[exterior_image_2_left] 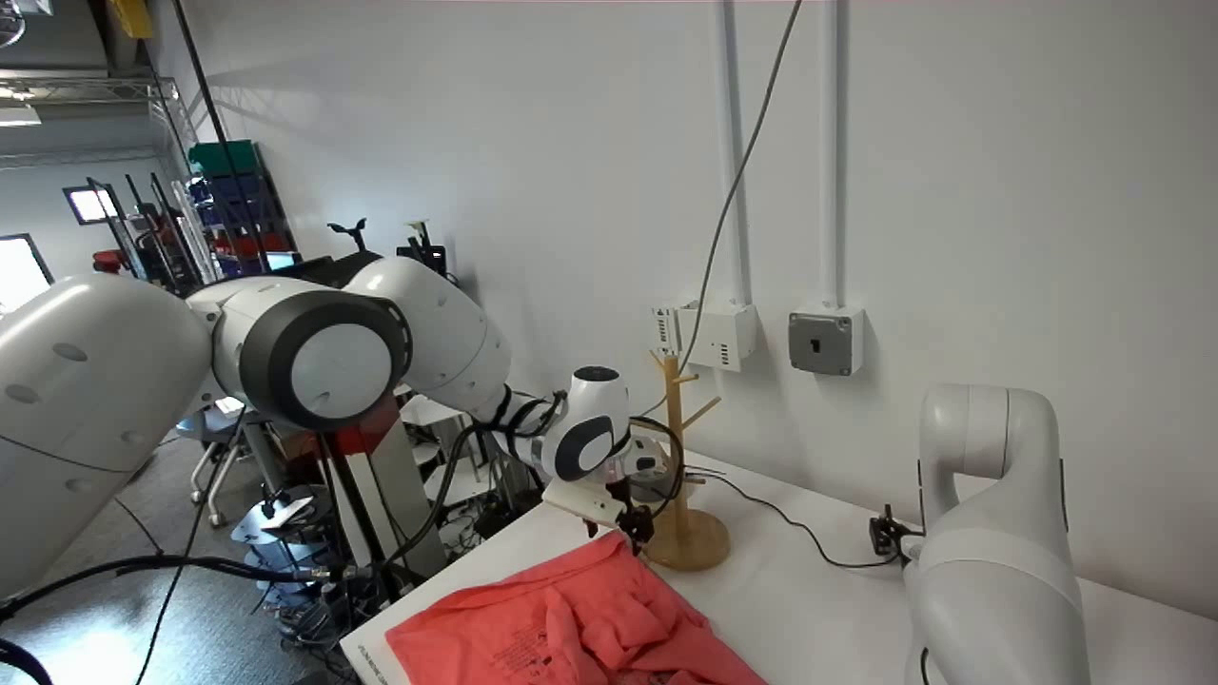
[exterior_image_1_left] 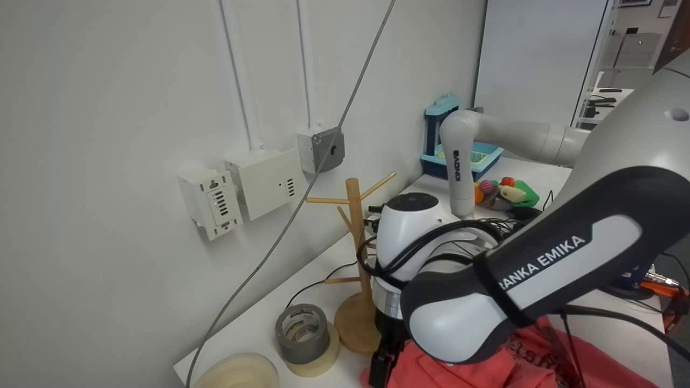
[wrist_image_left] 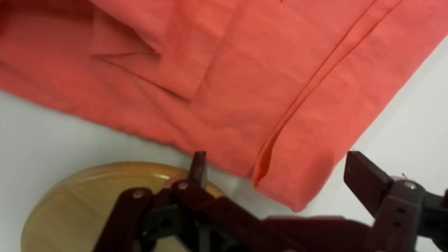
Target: Fold the shirt once
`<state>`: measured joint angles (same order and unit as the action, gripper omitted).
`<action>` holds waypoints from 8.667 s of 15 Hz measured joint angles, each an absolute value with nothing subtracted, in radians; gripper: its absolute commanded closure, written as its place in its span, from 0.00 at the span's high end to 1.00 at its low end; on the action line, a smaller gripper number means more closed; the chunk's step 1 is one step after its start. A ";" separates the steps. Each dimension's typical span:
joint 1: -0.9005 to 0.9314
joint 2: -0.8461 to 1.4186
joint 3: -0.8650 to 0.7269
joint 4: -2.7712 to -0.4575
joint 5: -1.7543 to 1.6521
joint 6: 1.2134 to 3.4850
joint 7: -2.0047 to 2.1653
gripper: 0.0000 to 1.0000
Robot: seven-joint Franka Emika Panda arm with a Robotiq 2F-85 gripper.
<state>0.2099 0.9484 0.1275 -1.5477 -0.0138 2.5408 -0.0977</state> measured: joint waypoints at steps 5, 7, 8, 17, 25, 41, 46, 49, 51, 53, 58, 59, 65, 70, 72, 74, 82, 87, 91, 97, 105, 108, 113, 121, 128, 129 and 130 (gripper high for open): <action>0.228 0.952 0.093 -1.521 -0.043 2.542 -0.081 1.00; 0.237 0.944 0.079 -1.527 -0.051 2.542 -0.053 1.00; 0.241 0.936 0.076 -1.534 -0.051 2.542 -0.037 1.00; 0.301 0.763 0.068 -1.754 -0.051 2.538 0.136 1.00; 0.331 0.606 0.039 -1.935 -0.083 2.538 0.221 1.00; 0.402 0.775 -0.050 -1.982 -0.109 2.958 0.252 1.00; 0.477 0.876 -0.109 -1.884 -0.108 3.038 0.252 1.00; 0.515 0.923 -0.135 -1.833 -0.108 3.049 0.252 1.00; 0.538 0.942 -0.154 -1.804 -0.108 3.049 0.252 0.90; 0.553 0.957 -0.168 -1.778 -0.108 3.049 0.252 0.71; 0.575 0.975 -0.189 -1.728 -0.108 3.049 0.252 0.29; 0.578 0.977 -0.193 -1.720 -0.108 3.049 0.252 0.20; 0.608 0.981 -0.228 -1.700 -0.105 3.047 0.252 0.00; 0.610 0.943 -0.207 -1.713 -0.102 2.963 0.252 0.01; 0.603 0.901 -0.187 -1.730 -0.101 2.894 0.252 0.01; 0.603 0.851 -0.184 -1.749 -0.104 2.826 0.252 0.01; 0.603 0.718 -0.307 -1.814 -0.285 2.651 0.325 0.01; 0.593 0.688 -0.347 -1.866 -0.394 2.603 0.409 0.01; 0.589 0.652 -0.384 -1.912 -0.482 2.578 0.484 0.01; 0.559 0.591 -0.435 -1.970 -0.628 2.566 0.622 0.01; 0.439 0.532 -0.383 -2.040 -0.795 2.533 0.802 0.28; 0.362 0.521 -0.311 -2.078 -0.787 2.533 0.826 0.45; 0.301 0.508 -0.253 -2.119 -0.787 2.533 0.864 0.82; 0.285 0.458 -0.083 -2.157 -0.651 2.549 0.853 1.00; 0.285 0.518 0.007 -2.173 -0.411 2.723 0.756 1.00; 0.285 0.532 0.012 -2.171 -0.378 2.752 0.732 1.00; 0.285 0.545 0.018 -2.169 -0.344 2.777 0.707 1.00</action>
